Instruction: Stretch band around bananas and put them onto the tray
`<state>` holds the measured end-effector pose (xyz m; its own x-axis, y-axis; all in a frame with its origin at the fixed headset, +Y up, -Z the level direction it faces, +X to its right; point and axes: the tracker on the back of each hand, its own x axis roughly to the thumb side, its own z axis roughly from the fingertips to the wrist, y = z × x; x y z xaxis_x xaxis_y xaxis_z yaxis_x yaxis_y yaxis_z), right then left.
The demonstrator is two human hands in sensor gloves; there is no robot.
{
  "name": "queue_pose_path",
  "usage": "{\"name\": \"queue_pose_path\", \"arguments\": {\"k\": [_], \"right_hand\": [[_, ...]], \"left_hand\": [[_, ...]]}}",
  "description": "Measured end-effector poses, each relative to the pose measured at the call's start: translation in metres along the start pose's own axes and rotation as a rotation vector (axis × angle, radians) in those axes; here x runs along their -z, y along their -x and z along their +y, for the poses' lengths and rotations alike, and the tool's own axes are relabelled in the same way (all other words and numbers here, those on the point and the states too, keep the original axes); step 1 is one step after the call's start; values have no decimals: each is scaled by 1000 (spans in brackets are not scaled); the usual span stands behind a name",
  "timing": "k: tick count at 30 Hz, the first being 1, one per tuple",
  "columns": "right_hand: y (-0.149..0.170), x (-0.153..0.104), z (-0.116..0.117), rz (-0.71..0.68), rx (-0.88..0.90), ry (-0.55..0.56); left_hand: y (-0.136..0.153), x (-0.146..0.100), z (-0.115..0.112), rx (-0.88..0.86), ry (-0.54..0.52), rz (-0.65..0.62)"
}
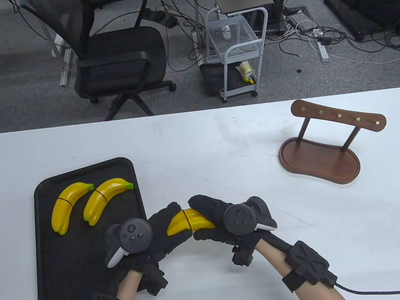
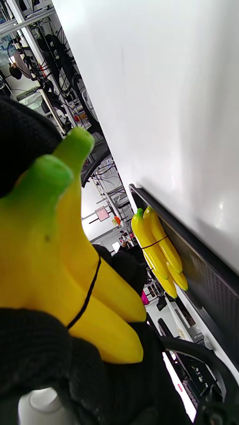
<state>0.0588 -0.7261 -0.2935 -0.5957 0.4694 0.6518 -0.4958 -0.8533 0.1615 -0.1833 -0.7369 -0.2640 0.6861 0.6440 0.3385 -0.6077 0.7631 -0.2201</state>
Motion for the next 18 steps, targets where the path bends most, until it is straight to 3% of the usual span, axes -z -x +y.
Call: {"name": "queue_pose_path", "arguments": {"k": [6, 10, 18], "right_hand": [[-3, -2, -1, -18, -67, 75], [-9, -3, -5, -40, -163, 156], [-15, -5, -8, -73, -253, 210]], "left_hand": [[7, 0, 3, -134, -2, 68], [13, 1, 0, -309, 40, 99], [19, 4, -9, -476, 126, 128]]}}
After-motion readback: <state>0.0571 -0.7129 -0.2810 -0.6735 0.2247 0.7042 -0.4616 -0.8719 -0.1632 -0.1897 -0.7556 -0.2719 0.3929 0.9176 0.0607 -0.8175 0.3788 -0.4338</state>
